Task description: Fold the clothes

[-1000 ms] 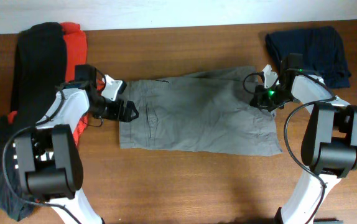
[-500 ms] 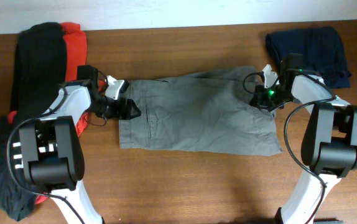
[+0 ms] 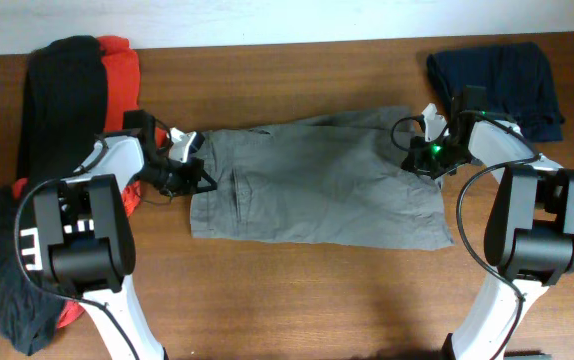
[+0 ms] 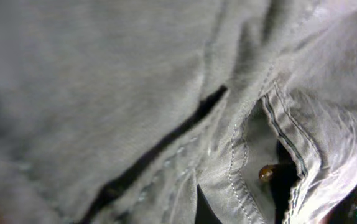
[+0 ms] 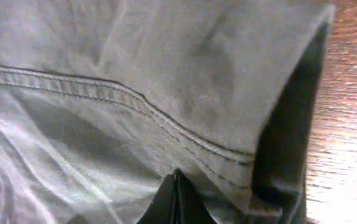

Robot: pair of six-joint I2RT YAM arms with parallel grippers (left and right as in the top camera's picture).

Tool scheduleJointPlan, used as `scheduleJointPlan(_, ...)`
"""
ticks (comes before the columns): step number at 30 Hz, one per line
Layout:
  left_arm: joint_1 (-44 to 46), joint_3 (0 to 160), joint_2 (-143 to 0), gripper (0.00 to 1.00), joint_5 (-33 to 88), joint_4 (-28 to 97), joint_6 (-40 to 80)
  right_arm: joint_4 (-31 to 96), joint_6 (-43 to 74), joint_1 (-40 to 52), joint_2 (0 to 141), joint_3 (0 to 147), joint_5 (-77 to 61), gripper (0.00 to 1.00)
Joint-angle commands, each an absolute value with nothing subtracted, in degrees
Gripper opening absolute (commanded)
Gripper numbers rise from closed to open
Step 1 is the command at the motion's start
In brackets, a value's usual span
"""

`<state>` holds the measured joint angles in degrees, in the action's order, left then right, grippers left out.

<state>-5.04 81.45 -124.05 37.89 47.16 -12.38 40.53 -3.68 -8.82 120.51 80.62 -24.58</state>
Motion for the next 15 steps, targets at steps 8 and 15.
scheduleJointPlan(8,-10.57,95.74,-123.79,0.01,27.05,60.53,-12.53,44.14,-4.23,-7.14,123.26,80.14,-33.71,0.04)
scheduleJointPlan(15,-10.52,97.34,-118.21,0.00,24.60,61.76,-12.51,43.97,-3.25,-1.91,123.26,80.14,-33.91,0.04)
